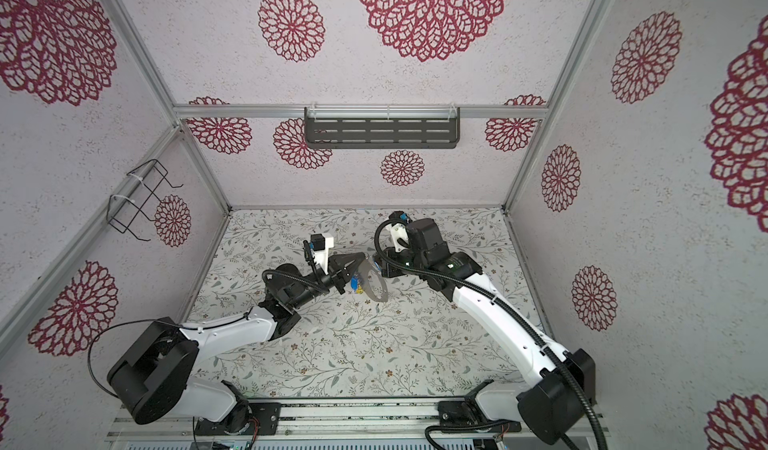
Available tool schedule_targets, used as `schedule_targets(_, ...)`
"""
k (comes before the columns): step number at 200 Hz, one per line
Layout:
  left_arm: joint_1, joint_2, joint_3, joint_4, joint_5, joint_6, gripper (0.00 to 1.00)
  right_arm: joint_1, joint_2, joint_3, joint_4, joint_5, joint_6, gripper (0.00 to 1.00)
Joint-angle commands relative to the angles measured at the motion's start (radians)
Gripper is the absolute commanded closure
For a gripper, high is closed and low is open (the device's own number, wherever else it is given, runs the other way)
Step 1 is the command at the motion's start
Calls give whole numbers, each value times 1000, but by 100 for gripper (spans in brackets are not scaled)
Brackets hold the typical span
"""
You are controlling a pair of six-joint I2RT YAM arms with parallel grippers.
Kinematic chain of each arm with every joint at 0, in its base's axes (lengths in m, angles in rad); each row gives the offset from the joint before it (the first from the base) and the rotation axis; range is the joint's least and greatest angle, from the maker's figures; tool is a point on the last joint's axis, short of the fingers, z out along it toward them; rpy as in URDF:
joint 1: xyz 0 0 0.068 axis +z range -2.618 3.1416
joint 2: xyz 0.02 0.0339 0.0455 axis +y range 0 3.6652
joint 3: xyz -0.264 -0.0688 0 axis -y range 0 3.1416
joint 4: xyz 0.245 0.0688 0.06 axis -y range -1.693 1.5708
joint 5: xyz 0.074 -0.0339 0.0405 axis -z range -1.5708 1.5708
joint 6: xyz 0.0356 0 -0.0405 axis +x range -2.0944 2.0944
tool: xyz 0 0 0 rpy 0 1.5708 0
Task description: Remove the keys from the keyring
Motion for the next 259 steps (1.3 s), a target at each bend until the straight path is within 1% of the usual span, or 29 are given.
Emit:
schedule_targets(1, 20, -13, 10, 208, -61, -63, 100, -53, -24, -33, -58, 145, 25, 100)
schedule_targets(39, 32, -13, 20, 177, -78, -118, 100, -54, -72, -67, -18, 151, 25, 100)
schedule_targets(70, 37, -23, 41, 101, -84, -134, 100, -53, -150, -131, 100, 122, 25, 100)
schedule_targets(103, 40, -22, 41, 96, -91, -153, 100, -52, -245, -214, 245, 84, 19, 100)
schedule_targets(125, 40, -16, 49, 92, -89, -171, 100, -52, -282, -250, 303, 55, 18, 100)
schedule_targets(145, 40, -9, 59, 85, -79, -185, 100, -52, -279, -252, 309, 29, 18, 100)
schedule_targets(179, 42, -8, 71, 59, -67, -209, 100, -51, -275, -243, 294, 43, 18, 100)
schedule_targets(203, 60, -14, 119, -74, -45, -271, 100, -51, -278, -249, 304, 57, 22, 100)
schedule_targets(218, 63, -14, 147, -131, -31, -285, 100, -51, -273, -252, 310, 51, 26, 100)
schedule_targets(259, 62, 2, 160, -99, -20, -340, 100, -34, -220, -259, 348, 7, 61, 100)
